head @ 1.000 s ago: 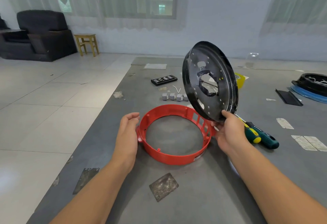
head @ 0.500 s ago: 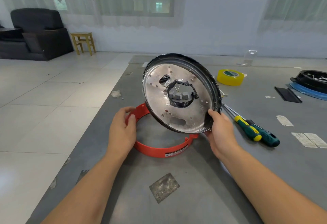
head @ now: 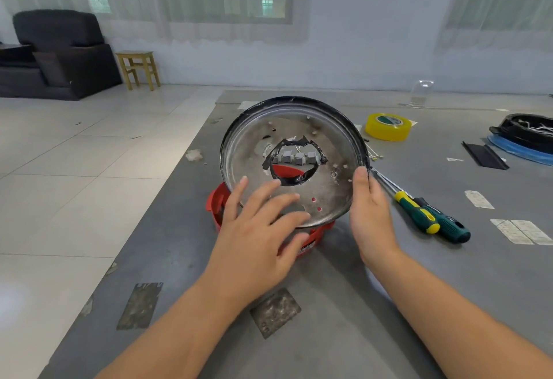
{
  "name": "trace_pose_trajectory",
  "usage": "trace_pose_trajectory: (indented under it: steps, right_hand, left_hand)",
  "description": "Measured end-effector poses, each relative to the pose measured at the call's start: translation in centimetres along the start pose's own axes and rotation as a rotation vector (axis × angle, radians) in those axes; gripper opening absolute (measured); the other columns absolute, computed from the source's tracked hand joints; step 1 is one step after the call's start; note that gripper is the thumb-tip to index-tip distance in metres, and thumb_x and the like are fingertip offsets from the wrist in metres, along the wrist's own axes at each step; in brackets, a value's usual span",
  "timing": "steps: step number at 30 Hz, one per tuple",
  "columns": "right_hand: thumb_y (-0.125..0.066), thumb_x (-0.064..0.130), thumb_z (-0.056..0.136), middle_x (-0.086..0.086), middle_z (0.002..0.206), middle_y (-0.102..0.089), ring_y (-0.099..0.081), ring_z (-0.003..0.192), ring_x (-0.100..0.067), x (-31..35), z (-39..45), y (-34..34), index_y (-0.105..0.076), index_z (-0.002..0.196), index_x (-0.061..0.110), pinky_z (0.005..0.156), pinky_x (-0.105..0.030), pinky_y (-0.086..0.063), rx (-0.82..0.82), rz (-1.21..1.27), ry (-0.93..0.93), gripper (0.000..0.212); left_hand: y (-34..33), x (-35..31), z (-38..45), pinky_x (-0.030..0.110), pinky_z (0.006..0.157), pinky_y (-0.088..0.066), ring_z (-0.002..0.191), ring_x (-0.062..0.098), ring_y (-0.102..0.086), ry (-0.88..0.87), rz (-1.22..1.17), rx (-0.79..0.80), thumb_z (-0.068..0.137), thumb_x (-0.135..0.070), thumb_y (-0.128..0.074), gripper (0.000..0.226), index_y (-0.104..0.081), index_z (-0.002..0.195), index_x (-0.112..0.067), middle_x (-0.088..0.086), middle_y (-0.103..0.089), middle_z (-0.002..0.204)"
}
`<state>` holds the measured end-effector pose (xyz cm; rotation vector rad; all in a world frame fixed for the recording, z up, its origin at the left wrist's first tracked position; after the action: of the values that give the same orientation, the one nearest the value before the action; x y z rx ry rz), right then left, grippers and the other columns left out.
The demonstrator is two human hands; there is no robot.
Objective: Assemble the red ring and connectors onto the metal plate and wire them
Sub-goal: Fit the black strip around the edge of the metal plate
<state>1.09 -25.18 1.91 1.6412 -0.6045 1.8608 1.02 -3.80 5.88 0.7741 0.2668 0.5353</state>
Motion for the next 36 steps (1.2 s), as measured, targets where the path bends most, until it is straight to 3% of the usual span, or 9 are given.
trace_pose_trajectory:
  steps: [4, 7, 11, 14, 17, 23, 28, 33, 36]
  right_hand:
    - [-0.035, 0.077, 0.094, 0.019, 0.128, -0.065, -0.058, 0.124, -0.004, -0.3, 0.2, -0.3, -0.062, 0.137, 0.03, 0.105, -0.03, -0.043, 0.038, -0.02, -0.023, 0.069]
    - [-0.033, 0.087, 0.086, 0.016, 0.135, -0.065, -0.057, 0.127, -0.005, -0.2, -0.1, -0.8, -0.061, 0.138, 0.032, 0.113, -0.037, -0.043, 0.083, -0.046, -0.041, 0.081]
    - [-0.016, 0.097, 0.078, 0.02, 0.108, -0.074, -0.067, 0.11, -0.01, 0.0, -0.2, -0.9, -0.07, 0.112, 0.052, 0.098, -0.034, -0.051, 0.122, -0.114, -0.053, 0.079]
    - [-0.012, 0.099, 0.072, 0.003, 0.102, -0.076, -0.074, 0.095, -0.021, -0.9, 0.1, -0.5, -0.069, 0.119, 0.037, 0.081, -0.032, -0.059, 0.177, -0.154, -0.088, 0.097]
    - [-0.017, 0.107, 0.062, -0.005, 0.098, -0.078, -0.073, 0.091, -0.032, -1.6, 0.6, -0.4, -0.07, 0.117, 0.03, 0.087, -0.044, -0.056, 0.281, -0.209, -0.125, 0.109]
    - [-0.043, 0.103, 0.063, -0.008, 0.082, -0.074, -0.065, 0.067, -0.02, -2.0, 0.6, -0.7, -0.069, 0.106, 0.033, 0.068, -0.036, -0.052, 0.409, -0.306, -0.208, 0.086]
    - [-0.059, 0.06, 0.095, -0.005, 0.073, -0.07, -0.064, 0.06, -0.023, -2.1, -0.3, -1.4, -0.061, 0.114, 0.023, 0.053, -0.033, -0.051, 0.426, -0.219, -0.198, 0.042]
    - [-0.064, 0.037, 0.099, -0.007, 0.063, -0.064, -0.063, 0.054, -0.024, -2.9, -1.8, -3.0, -0.054, 0.121, 0.017, 0.046, -0.028, -0.05, 0.414, 0.005, -0.328, 0.031]
    - [-0.068, 0.037, 0.096, -0.006, 0.063, -0.064, -0.064, 0.056, -0.024, -3.2, -2.7, -4.1, -0.053, 0.12, 0.016, 0.048, -0.027, -0.051, 0.406, 0.09, -0.367, 0.035]
  left_hand:
    - [0.2, -0.8, -0.2, 0.057, 0.117, -0.037, 0.135, 0.019, -0.06, -0.089, 0.068, -0.011, 0.095, -0.035, -0.075, 0.026, -0.075, 0.12, -0.034, -0.012, -0.071, 0.131]
    - [0.9, -0.8, -0.3, 0.046, 0.093, -0.052, 0.122, 0.015, -0.069, -0.061, 0.046, -0.061, 0.093, -0.019, -0.076, 0.024, -0.078, 0.112, -0.033, -0.016, -0.075, 0.123]
    - [1.3, -0.7, -0.4, 0.037, 0.072, -0.047, 0.112, 0.015, -0.073, 0.006, 0.046, -0.055, 0.092, -0.02, -0.072, 0.019, -0.08, 0.104, -0.031, -0.018, -0.078, 0.115]
    - [1.1, -0.7, -0.4, 0.035, 0.065, -0.041, 0.102, 0.016, -0.074, 0.049, 0.048, -0.002, 0.09, -0.024, -0.07, 0.015, -0.08, 0.098, -0.031, -0.018, -0.079, 0.104]
    - [0.5, -0.5, -0.5, 0.039, 0.063, -0.045, 0.096, 0.016, -0.073, 0.085, 0.015, 0.078, 0.091, -0.027, -0.069, 0.014, -0.079, 0.098, -0.033, -0.019, -0.078, 0.098]
    - [-0.5, -0.2, -0.8, 0.039, 0.064, -0.048, 0.091, 0.014, -0.07, 0.129, -0.034, 0.173, 0.091, -0.031, -0.072, 0.017, -0.077, 0.105, -0.038, -0.022, -0.077, 0.103]
    - [-0.7, -0.3, -0.6, 0.036, 0.064, -0.048, 0.092, 0.012, -0.07, 0.128, -0.014, 0.2, 0.087, -0.039, -0.077, 0.015, -0.075, 0.102, -0.038, -0.021, -0.075, 0.109]
    - [-0.9, 1.0, -0.9, 0.034, 0.063, -0.04, 0.083, 0.014, -0.061, 0.131, 0.054, 0.249, 0.082, -0.028, -0.071, 0.012, -0.066, 0.09, -0.034, -0.017, -0.07, 0.093]
    - [-1.1, 2.7, -1.1, 0.04, 0.074, -0.045, 0.092, 0.016, -0.061, 0.15, 0.042, 0.311, 0.08, -0.022, -0.066, 0.018, -0.064, 0.095, -0.031, -0.014, -0.068, 0.097]
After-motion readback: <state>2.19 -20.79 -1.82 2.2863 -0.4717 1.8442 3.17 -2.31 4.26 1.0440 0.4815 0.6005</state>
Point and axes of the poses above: each hand's wrist, its own z-axis towards the middle knuckle, its own y-axis out of the back of the hand, x = y × z, the point moved 8 cm from there along z, towards the middle knuckle
